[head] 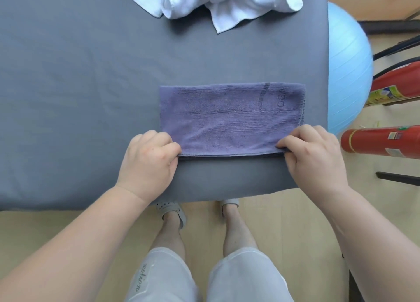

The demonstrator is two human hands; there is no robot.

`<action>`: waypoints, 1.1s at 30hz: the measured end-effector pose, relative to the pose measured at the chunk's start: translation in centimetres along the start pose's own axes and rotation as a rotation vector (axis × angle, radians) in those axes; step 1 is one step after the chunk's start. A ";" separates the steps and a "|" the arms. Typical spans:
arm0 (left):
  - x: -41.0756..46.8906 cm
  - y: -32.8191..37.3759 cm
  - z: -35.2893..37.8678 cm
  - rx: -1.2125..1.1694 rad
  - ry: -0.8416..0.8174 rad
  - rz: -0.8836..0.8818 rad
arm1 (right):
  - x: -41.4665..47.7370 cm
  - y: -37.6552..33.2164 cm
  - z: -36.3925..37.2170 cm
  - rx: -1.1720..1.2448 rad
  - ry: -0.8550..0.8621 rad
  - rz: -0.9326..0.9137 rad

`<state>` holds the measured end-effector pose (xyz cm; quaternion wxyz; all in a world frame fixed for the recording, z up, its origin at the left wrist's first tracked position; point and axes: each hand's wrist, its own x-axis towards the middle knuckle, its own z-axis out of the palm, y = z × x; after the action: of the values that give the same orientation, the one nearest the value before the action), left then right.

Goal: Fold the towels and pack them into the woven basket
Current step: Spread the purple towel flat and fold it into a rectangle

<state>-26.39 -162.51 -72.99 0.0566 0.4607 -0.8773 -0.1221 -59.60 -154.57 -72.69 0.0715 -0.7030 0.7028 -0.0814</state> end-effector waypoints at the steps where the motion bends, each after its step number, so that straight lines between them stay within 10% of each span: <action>1: -0.2 0.0 0.3 -0.006 -0.008 0.007 | -0.1 0.1 0.2 0.000 -0.012 0.005; 8: -1.0 0.0 0.0 -0.062 -0.102 -0.002 | 0.3 -0.7 -0.9 0.005 -0.063 0.064; 14: 2.9 1.8 -1.5 -0.081 0.181 -0.137 | 4.7 -6.5 -1.3 0.107 0.007 -0.046; 21: 6.0 3.0 2.8 0.051 -0.190 -0.240 | 9.0 -9.4 4.4 -0.038 -0.226 -0.117; 33: 6.3 3.0 4.2 0.181 -0.346 -0.321 | 7.8 -3.2 4.6 -0.166 -0.282 0.055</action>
<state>-33.26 -165.36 -76.34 -0.1561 0.5694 -0.7970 -0.1274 -55.53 -162.42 -76.36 0.1132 -0.6916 0.7090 0.0782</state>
